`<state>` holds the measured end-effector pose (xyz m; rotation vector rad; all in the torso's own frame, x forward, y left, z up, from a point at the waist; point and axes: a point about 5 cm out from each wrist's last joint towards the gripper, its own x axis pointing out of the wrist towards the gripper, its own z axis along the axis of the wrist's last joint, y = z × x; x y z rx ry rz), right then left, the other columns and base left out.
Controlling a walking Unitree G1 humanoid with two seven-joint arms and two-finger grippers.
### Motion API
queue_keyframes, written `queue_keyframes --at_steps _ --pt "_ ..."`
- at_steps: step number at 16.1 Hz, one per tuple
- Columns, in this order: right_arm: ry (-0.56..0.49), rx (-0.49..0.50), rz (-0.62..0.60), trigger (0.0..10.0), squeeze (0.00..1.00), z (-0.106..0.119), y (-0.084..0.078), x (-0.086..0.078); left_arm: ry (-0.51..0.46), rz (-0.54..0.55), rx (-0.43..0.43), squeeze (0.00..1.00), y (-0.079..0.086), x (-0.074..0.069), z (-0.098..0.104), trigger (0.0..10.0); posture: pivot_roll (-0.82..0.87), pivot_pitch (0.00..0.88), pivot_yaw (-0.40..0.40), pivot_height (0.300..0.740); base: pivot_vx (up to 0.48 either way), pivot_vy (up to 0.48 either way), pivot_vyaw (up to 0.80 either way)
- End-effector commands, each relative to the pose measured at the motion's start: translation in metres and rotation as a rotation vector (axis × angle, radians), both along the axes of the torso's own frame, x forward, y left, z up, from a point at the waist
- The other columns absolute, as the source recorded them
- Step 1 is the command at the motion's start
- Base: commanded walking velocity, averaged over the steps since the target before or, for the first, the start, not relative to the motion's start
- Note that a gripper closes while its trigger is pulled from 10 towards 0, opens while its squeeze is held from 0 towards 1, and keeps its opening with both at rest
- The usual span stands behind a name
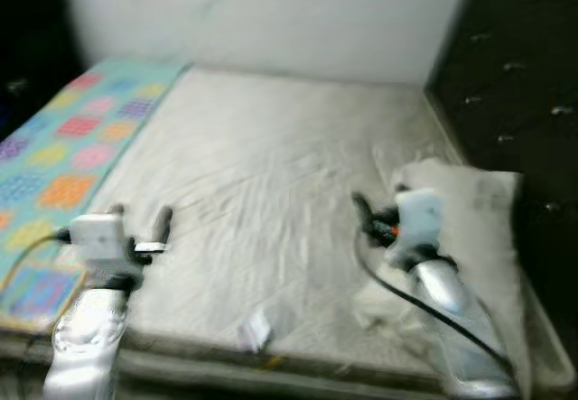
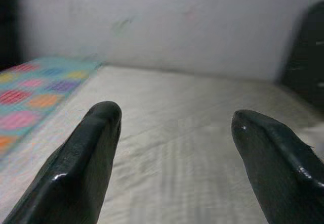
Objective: Clean up the room
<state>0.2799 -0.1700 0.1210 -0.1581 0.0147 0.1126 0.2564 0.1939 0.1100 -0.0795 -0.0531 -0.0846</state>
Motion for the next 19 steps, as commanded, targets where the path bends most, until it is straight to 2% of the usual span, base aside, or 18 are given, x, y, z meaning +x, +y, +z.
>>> queue_keyframes --at_steps 1,7,10,19 --pt "-0.038 0.020 0.015 10.0 0.00 0.0102 0.0089 0.0045 0.004 0.032 0.028 0.00 0.0126 -0.0034 0.0020 10.0 -0.06 0.000 -0.050 0.740 0.345 0.000 0.00" --pt "-0.022 0.027 0.011 10.0 0.00 0.0079 0.0068 0.0027 0.033 0.091 -0.028 0.00 0.0128 -0.0035 -0.0017 10.0 -0.06 0.000 -0.054 0.740 0.057 0.000 0.00" --pt "-0.021 0.028 0.015 10.0 0.00 0.0076 0.0075 0.0032 0.037 0.088 -0.024 0.00 0.0133 -0.0037 -0.0018 10.0 -0.06 0.000 -0.054 0.740 0.000 0.000 0.00" --pt "-0.019 0.027 0.039 10.0 0.00 0.0073 0.0106 0.0056 0.042 0.073 -0.023 0.00 0.0114 -0.0023 -0.0023 10.0 -0.05 0.000 -0.060 0.740 0.000 0.400 0.00"
